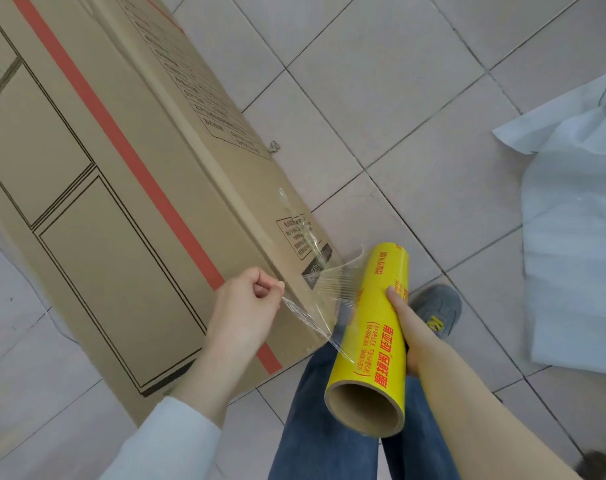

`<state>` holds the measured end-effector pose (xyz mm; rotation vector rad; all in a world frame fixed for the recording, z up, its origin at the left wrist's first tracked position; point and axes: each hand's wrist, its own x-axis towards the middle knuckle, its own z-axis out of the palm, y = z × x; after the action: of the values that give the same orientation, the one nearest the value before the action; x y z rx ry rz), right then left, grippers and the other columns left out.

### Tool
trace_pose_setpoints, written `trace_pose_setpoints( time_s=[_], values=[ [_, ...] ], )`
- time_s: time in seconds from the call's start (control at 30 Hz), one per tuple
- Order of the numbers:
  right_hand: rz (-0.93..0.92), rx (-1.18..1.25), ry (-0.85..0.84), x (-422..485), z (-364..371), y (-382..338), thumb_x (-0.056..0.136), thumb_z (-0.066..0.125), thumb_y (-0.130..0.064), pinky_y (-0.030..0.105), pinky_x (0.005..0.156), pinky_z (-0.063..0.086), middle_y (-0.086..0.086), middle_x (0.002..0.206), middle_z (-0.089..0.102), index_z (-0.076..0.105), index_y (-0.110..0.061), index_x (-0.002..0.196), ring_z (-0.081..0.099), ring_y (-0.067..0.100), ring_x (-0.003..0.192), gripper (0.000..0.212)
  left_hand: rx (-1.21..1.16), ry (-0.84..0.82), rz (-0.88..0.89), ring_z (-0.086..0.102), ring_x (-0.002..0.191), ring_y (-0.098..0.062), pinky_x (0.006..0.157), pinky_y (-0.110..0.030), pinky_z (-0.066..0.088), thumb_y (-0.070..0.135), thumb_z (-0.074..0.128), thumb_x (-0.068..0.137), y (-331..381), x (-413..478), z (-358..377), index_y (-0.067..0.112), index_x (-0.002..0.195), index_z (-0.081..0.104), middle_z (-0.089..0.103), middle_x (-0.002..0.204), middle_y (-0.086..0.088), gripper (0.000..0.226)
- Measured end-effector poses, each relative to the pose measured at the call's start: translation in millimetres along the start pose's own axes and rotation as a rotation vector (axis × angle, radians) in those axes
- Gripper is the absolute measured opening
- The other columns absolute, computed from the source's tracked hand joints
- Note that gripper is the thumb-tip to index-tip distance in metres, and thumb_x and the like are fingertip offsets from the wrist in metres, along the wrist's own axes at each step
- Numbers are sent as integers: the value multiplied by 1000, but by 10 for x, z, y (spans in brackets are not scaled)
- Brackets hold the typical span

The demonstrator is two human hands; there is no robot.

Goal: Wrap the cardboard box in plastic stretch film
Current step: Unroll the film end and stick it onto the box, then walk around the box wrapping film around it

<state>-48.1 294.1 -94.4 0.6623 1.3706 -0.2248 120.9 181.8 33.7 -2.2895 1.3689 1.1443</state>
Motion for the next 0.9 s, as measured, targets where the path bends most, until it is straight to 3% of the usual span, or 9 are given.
trace_pose_setpoints(
  time_s=[0.13, 0.33, 0.4, 0.5, 0.57, 0.67, 0.77, 0.83, 0.9],
  values=[
    [-7, -10, -15, 91, 53, 51, 80, 55, -64, 46, 64, 50, 17, 102, 64, 44, -13, 137, 63, 34, 83, 77, 125, 90, 171, 48, 65, -4, 52, -15, 30, 22, 55, 89, -89, 5, 50, 17, 76, 57, 53, 74, 10, 14],
    [17, -17, -46, 218, 151, 217, 83, 53, -62, 44, 61, 48, 16, 94, 63, 45, -13, 137, 61, 33, 79, 74, 314, 71, 416, 51, 79, -14, 69, -31, 44, 24, 54, 89, -155, 41, 75, 18, 85, 49, 50, 79, 8, 8],
    [33, 39, -59, 251, 171, 281, 82, 54, -63, 44, 61, 48, 17, 96, 64, 45, -13, 136, 62, 33, 80, 74, 442, 118, 498, 47, 85, -15, 72, -31, 44, 24, 55, 85, -157, 61, 69, 17, 95, 49, 49, 82, 7, 14],
    [32, 111, -87, 289, 179, 341, 80, 56, -65, 44, 63, 50, 19, 110, 65, 44, -14, 138, 63, 34, 84, 78, 562, 218, 755, 43, 98, -23, 83, -31, 40, 10, 58, 74, -89, 116, 59, 13, 96, 55, 52, 103, -7, 23],
    [40, 160, -100, 293, 186, 362, 78, 58, -65, 44, 65, 51, 20, 119, 64, 44, -14, 138, 64, 35, 90, 80, 601, 50, 1009, 46, 113, -26, 90, -34, 42, 5, 51, 74, 79, 160, 95, 14, 96, 62, 57, 118, -10, 26],
    [50, 173, -134, 289, 234, 409, 75, 60, -66, 47, 76, 53, 21, 119, 64, 46, -14, 137, 64, 36, 101, 82, 922, -442, 1253, 52, 124, -15, 95, -37, 49, 31, 35, 89, 401, 239, 216, 23, 113, 64, 59, 129, 2, 39],
    [48, 162, -141, 297, 252, 423, 77, 59, -64, 51, 88, 49, 21, 118, 64, 44, -14, 138, 63, 37, 102, 80, 1318, -815, 1117, 38, 135, -14, 108, -38, 34, 52, 12, 91, 418, 382, 212, 31, 132, 48, 45, 143, 7, 58],
    [49, 160, -133, 320, 224, 395, 80, 58, -62, 51, 86, 47, 19, 110, 65, 44, -14, 138, 63, 35, 92, 76, 1411, -920, 1033, 20, 142, -5, 115, -30, 17, 46, 21, 98, 344, 426, 101, 35, 142, 30, 24, 154, 13, 47],
    [50, 142, -132, 337, 193, 374, 80, 57, -62, 50, 83, 47, 18, 99, 65, 46, -13, 135, 62, 34, 84, 74, 1381, -928, 1021, 11, 143, -1, 115, -26, 10, 42, 25, 99, 313, 443, 62, 34, 145, 23, 16, 156, 15, 47]
  ],
)
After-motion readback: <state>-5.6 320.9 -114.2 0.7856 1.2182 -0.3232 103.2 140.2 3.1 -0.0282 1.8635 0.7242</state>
